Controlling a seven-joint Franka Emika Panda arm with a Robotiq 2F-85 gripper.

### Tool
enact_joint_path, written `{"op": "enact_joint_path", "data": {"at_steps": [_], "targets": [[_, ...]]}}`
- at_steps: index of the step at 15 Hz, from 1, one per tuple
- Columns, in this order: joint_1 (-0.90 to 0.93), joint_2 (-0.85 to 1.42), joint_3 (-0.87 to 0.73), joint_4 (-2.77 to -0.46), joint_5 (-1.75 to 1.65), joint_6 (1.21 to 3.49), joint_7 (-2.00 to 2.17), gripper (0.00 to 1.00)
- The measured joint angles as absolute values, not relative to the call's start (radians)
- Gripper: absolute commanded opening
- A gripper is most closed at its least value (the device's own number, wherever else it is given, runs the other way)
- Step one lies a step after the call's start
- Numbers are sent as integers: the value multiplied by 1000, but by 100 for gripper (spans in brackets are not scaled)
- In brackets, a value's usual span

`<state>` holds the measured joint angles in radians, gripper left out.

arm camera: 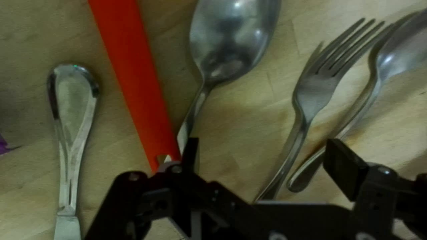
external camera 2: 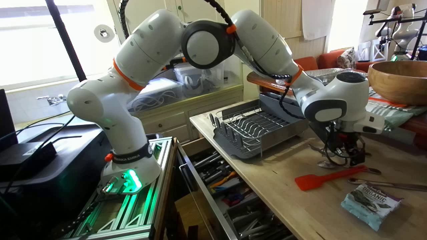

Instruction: Put the fork in the drying rack

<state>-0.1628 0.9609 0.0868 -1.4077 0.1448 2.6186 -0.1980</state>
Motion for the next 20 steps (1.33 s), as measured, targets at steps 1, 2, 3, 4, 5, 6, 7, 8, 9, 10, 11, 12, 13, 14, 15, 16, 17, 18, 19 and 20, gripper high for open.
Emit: {"op": "enact_joint_path", "data": {"at_steps": [1, 2, 3, 4, 5, 6, 7, 8, 9, 10, 11, 12, 13, 14, 15, 16, 17, 18, 19, 20], "targets": [[-163, 963, 87, -1405, 143, 2619, -198, 62], [-163, 966, 87, -1403, 142, 2619, -198, 57], [-163, 968, 86, -1401, 141, 2619, -198, 60], [-163, 971, 86, -1398, 140, 2619, -198, 51], [-163, 973, 86, -1396, 139, 2619, -198, 43], [-163, 973, 86, -1391, 139, 2619, -198, 38], [-163, 973, 86, -1387, 139, 2619, -198, 36], [-162, 973, 86, -1384, 139, 2619, -198, 32], [-161, 973, 86, -1381, 139, 2619, -198, 26], [-160, 973, 86, -1379, 139, 2619, -198, 26], [-160, 973, 86, -1377, 139, 2619, -198, 29], [-160, 973, 86, -1377, 139, 2619, -198, 33], [-160, 973, 86, -1376, 139, 2619, -198, 55], [-160, 974, 86, -1376, 139, 2619, -199, 58], [-160, 974, 85, -1376, 138, 2619, -199, 59], [-160, 974, 85, -1376, 137, 2619, -199, 66], [-160, 975, 83, -1376, 136, 2619, -199, 74], [-160, 978, 82, -1376, 136, 2619, -199, 81], [-160, 980, 81, -1376, 136, 2619, -199, 88], [-160, 982, 81, -1376, 136, 2619, -199, 96]]}}
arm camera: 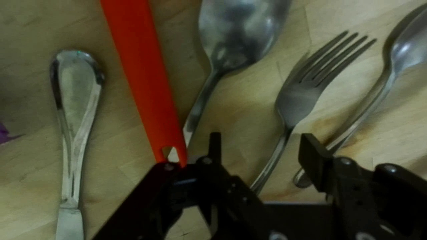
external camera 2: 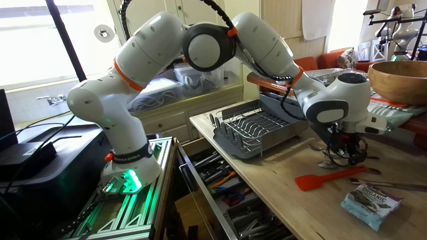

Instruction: Put the fork in the drying rack

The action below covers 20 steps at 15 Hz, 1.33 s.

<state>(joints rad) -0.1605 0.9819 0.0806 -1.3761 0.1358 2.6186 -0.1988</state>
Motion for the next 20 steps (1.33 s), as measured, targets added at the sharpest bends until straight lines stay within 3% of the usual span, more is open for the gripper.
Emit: {"op": "enact_joint_path", "data": {"at_steps": [3, 4, 6, 15, 20], "targets": [[-161, 985, 80, -1376, 136, 2619, -198, 98], [-161, 986, 80, -1376, 136, 2619, -198, 73], [-161, 987, 80, -1376, 136, 2619, -198, 72], [-166, 986, 65, -1365, 136, 2619, -197, 1], [-163, 985, 76, -1363, 134, 2616, -201, 2]]}}
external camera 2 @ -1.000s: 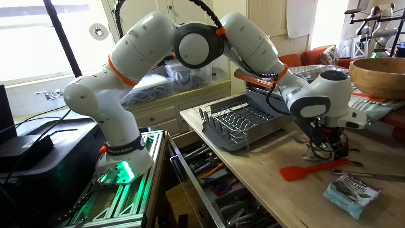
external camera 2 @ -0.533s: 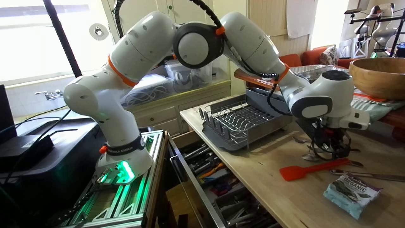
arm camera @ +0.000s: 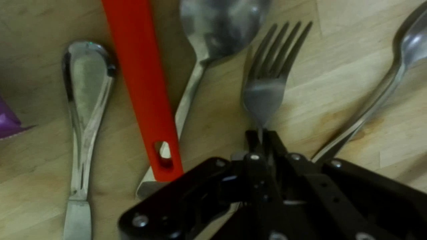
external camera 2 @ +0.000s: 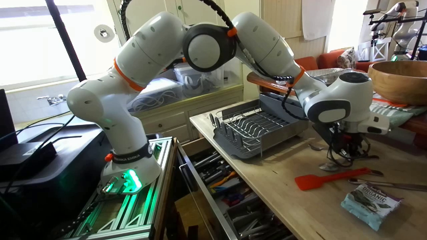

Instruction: Put the fork in the drying rack

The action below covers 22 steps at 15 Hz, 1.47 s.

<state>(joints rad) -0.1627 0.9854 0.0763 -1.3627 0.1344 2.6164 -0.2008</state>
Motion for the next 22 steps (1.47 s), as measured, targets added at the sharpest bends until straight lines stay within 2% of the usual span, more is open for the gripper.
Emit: {"op": "enact_joint_path", "data": {"at_steps": [8, 14, 22], "targets": [[-158, 913, 77, -1404, 79, 2569, -274, 2], [-153, 730, 77, -1551, 5, 2511, -391, 2], [-105, 481, 58, -1692, -203, 2289, -531, 2]]}}
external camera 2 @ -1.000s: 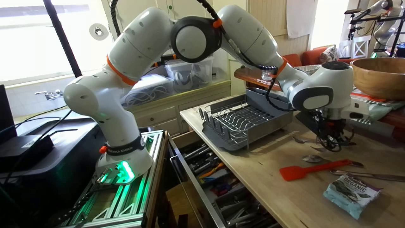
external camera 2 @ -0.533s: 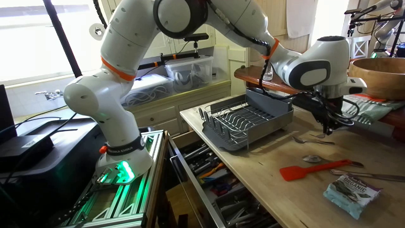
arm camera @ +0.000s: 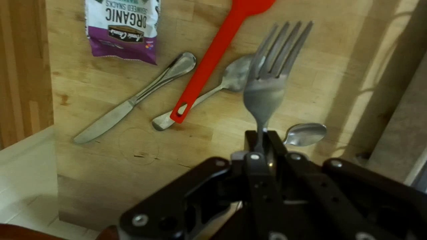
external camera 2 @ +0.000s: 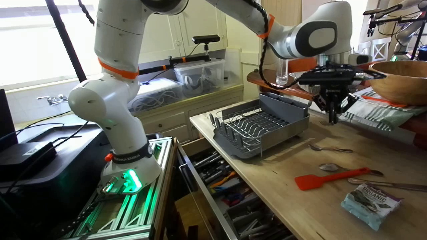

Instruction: Put the fork in the drying rack

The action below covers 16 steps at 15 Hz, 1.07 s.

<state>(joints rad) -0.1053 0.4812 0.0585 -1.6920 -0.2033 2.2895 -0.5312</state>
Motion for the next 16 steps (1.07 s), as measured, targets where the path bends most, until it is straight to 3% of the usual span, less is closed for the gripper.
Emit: {"op": "enact_joint_path", "data": {"at_steps": [16], "targets": [[54, 335, 73, -1707, -486, 2055, -906, 2]]}}
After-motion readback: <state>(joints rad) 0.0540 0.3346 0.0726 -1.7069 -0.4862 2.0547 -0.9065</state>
